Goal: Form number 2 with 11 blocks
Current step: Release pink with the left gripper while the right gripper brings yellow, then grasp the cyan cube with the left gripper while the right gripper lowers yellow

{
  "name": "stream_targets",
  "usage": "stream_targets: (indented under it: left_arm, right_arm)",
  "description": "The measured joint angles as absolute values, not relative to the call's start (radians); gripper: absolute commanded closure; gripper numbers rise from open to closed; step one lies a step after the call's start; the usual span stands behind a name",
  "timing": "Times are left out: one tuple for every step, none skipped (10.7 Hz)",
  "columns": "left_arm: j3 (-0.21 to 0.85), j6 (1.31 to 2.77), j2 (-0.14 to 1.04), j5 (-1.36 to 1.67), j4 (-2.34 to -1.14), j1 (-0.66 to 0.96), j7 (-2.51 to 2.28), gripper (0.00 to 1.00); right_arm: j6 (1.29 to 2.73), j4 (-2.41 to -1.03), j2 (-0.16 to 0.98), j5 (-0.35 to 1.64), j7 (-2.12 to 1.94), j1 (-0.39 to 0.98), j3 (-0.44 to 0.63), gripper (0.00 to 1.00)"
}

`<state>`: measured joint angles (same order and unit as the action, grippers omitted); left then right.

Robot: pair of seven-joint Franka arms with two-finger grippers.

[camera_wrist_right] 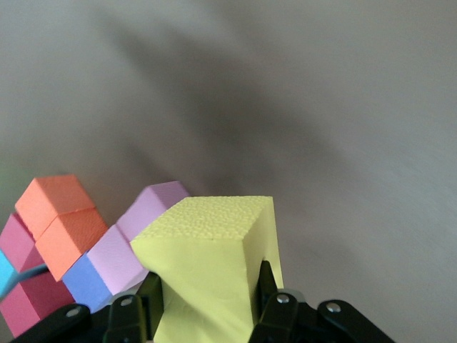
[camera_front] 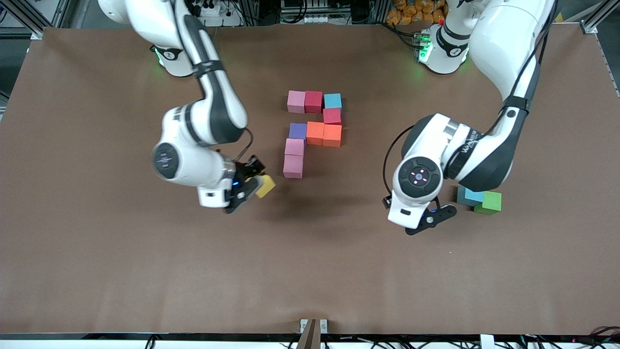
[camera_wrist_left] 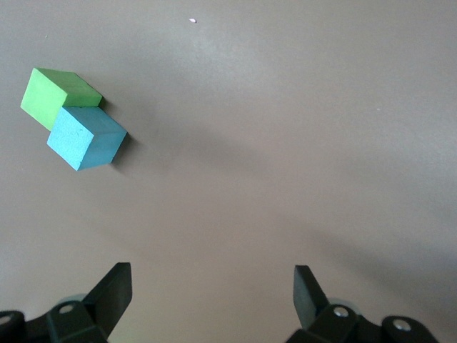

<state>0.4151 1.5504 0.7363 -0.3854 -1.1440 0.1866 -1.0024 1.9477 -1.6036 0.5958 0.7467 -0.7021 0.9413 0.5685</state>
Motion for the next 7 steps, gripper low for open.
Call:
stream_targets:
  left_arm:
    - [0.415, 1.55, 0.736, -0.385, -1.144, 0.179, -1.002, 0.0]
    - [0.415, 1.55, 0.736, -0.385, -1.145, 0.165, -1.002, 0.0]
    - [0.414, 1.55, 0.736, -0.385, -1.145, 0.147, -1.0, 0.0]
    - [0.415, 1.55, 0.736, -0.385, -1.146, 0.128, -0.986, 0.0]
    - [0.415, 1.55, 0.736, -0.385, -1.147, 0.11, -0.972, 0.0]
    - [0.415, 1.55, 0.736, -0.385, -1.147, 0.095, -0.963, 0.0]
    - [0.415, 1.551, 0.736, -0.385, -1.148, 0.079, -0.947, 0.0]
  right_arm:
    - [1.949, -1.579, 0.615, 0.747, -0.74, 0.956, 0.551, 0.97]
    - [1.949, -1.556, 0.631, 0.747, -0.762, 0.957, 0.52, 0.97]
    - [1.95, -1.536, 0.646, 0.747, -0.774, 0.956, 0.486, 0.97]
    - [1.951, -1.505, 0.667, 0.747, -0.777, 0.956, 0.458, 1.0]
    - [1.953, -1.461, 0.696, 0.746, -0.778, 0.958, 0.44, 1.0]
    - [1.953, -1.414, 0.727, 0.746, -0.779, 0.96, 0.429, 1.0]
    - [1.952, -1.368, 0.759, 0.744, -0.781, 0.963, 0.417, 1.0]
